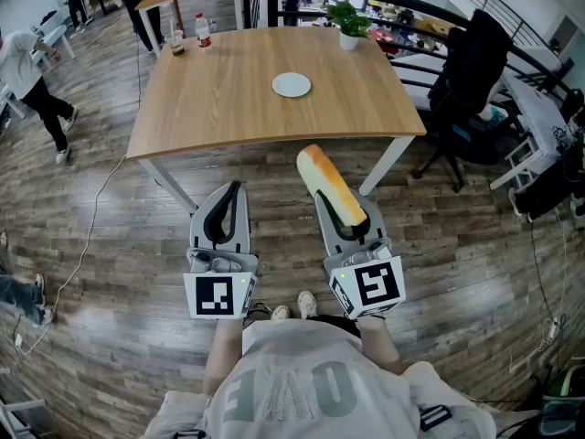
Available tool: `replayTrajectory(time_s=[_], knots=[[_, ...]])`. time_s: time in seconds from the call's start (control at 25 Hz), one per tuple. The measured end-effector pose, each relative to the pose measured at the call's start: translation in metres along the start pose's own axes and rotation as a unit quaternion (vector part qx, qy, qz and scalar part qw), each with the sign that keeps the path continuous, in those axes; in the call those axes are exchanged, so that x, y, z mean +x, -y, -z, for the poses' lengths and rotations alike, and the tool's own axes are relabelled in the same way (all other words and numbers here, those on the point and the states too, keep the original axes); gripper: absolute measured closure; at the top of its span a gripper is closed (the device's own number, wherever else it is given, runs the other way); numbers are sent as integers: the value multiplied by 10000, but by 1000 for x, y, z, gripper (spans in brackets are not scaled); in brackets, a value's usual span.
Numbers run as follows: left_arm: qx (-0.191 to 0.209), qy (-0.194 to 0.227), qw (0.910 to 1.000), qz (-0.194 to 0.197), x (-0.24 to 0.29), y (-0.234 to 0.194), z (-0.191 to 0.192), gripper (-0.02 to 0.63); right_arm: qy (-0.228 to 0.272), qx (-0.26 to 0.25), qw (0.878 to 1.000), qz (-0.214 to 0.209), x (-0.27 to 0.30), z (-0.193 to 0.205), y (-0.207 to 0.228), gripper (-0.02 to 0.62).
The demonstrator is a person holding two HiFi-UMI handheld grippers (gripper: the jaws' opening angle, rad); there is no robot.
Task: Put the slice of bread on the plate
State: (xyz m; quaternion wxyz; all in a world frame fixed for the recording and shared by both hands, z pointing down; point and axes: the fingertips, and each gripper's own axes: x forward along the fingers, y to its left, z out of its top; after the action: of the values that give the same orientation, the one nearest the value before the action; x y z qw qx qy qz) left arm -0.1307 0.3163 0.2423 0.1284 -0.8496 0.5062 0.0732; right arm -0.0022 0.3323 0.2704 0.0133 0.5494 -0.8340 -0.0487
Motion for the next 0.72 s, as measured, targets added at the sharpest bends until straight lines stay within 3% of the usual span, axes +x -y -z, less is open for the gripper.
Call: replayTrajectory(time_s=[0.72], knots=[[382, 90, 9992, -9, 53, 49, 6, 598, 201, 111, 9997, 41, -22, 21, 70, 503]])
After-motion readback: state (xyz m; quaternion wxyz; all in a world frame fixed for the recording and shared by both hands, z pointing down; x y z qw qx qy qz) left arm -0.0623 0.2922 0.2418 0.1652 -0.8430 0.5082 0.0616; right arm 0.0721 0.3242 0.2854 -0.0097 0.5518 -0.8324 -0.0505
